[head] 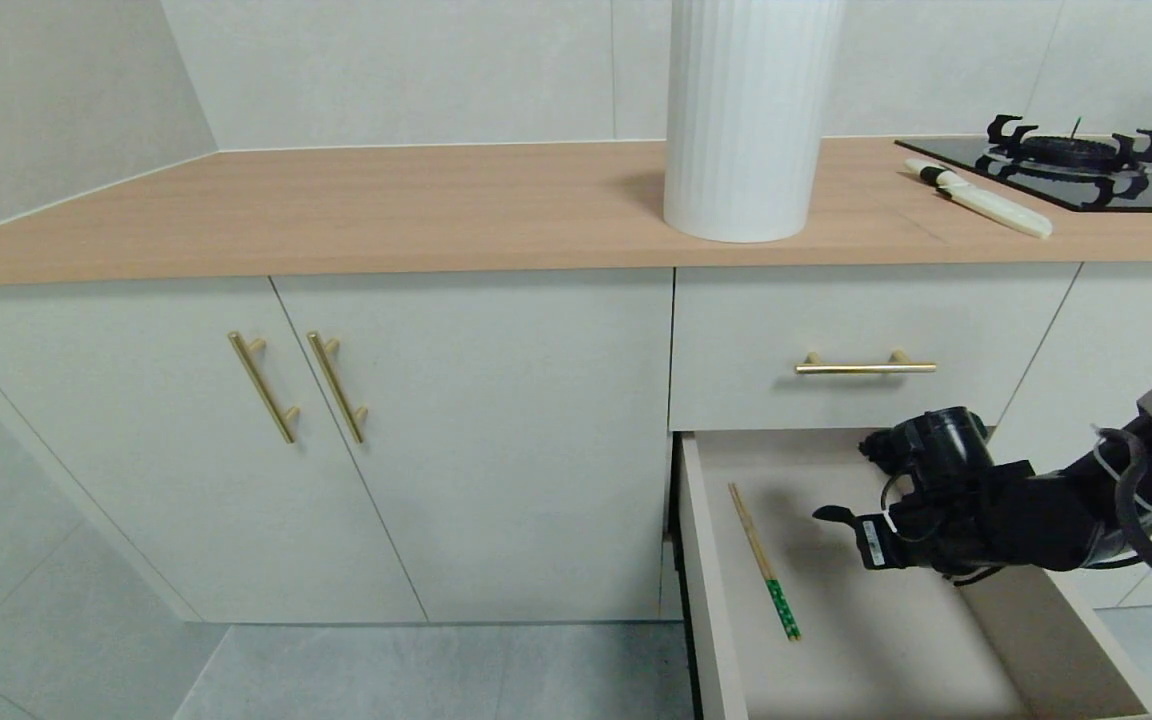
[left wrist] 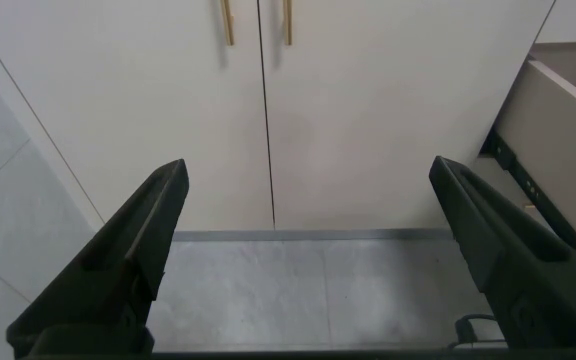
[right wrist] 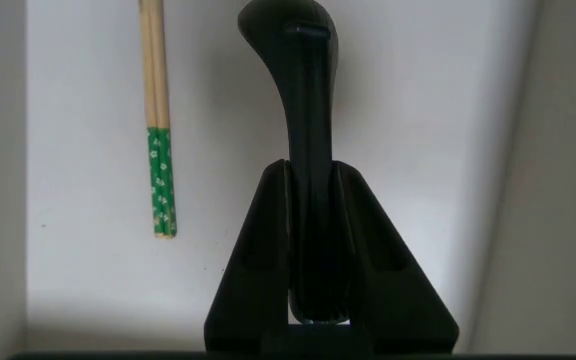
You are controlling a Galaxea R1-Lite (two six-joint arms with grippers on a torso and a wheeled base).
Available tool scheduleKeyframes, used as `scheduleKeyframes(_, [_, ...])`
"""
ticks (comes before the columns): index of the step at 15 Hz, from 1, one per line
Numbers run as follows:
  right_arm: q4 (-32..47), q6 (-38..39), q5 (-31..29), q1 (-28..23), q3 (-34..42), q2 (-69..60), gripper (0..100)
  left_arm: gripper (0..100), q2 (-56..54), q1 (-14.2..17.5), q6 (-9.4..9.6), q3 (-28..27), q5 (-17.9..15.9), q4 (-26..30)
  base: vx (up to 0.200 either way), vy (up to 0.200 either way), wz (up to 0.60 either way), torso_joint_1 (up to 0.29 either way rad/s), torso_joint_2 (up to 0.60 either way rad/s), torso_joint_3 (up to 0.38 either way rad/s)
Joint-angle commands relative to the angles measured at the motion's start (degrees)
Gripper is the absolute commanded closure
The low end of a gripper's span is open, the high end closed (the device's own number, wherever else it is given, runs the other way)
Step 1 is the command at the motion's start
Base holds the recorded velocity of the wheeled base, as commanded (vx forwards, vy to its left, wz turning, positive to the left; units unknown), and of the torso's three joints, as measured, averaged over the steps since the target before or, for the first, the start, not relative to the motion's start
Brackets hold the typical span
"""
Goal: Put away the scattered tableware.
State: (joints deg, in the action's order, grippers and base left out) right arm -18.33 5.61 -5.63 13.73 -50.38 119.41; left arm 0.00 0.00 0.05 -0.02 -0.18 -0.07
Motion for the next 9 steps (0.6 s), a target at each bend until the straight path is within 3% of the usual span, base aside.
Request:
scheduleKeyframes(1, [-1.6, 0.0, -0.1, 0.2, -0.1, 2.5, 100, 0, 0.0, 0.0, -0.05, 0.0, 0.0, 0.0, 0.000, 0.000, 0.00, 0.000, 0.00, 0.000])
scheduleKeyframes(9, [-2.5, 0.0, -0.2, 0.4, -0.1, 6.3, 100, 0, 0.0, 0.0, 0.04, 0.0, 0.0, 0.0, 0.000, 0.000, 0.00, 0.000, 0.00, 0.000])
